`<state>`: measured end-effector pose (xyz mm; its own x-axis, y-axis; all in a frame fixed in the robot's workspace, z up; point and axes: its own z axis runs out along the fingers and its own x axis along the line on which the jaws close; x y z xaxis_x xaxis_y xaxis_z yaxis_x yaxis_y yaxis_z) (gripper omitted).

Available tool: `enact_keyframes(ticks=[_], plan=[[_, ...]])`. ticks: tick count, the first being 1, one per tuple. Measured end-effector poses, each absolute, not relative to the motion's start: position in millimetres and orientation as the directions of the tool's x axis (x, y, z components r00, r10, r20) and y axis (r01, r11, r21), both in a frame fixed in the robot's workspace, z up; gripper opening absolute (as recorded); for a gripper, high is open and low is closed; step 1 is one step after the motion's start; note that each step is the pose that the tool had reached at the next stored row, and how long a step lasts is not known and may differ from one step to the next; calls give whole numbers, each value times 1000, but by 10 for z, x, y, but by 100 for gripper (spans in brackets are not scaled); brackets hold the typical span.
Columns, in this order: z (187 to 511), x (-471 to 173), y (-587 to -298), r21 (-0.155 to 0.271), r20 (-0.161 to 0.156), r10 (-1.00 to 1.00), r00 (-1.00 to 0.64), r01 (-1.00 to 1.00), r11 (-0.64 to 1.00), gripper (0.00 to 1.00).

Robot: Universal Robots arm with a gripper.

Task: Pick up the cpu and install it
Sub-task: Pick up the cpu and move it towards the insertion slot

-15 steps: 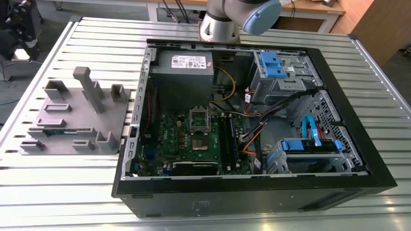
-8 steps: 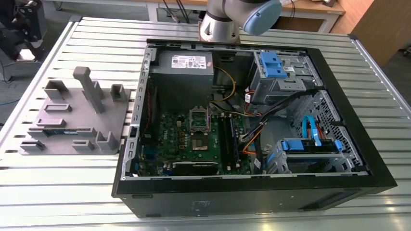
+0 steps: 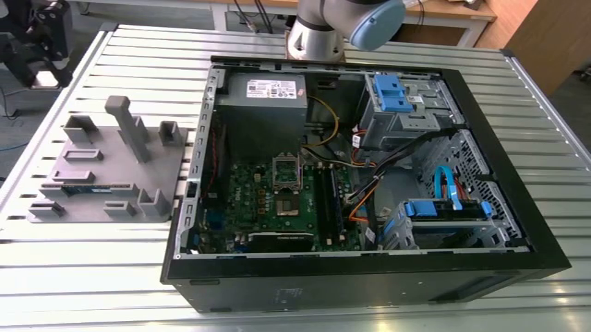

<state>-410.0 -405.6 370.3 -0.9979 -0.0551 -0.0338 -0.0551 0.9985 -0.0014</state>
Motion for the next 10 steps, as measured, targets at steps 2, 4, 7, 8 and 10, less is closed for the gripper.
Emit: enact_keyframes(ticks=[2, 4, 7, 8, 10], plan=[[3704, -4079, -4056, -1, -34, -55, -998, -55, 998, 47], [3704, -4058, -4056, -1, -34, -55, -998, -55, 998, 47], [3703, -4025, -4056, -1, -34, -55, -998, -55, 998, 47], [3704, -4015, -4056, -1, -34, -55, -998, -55, 998, 47], [3703, -3997, -4056, -1, -34, -55, -998, -55, 998, 47]])
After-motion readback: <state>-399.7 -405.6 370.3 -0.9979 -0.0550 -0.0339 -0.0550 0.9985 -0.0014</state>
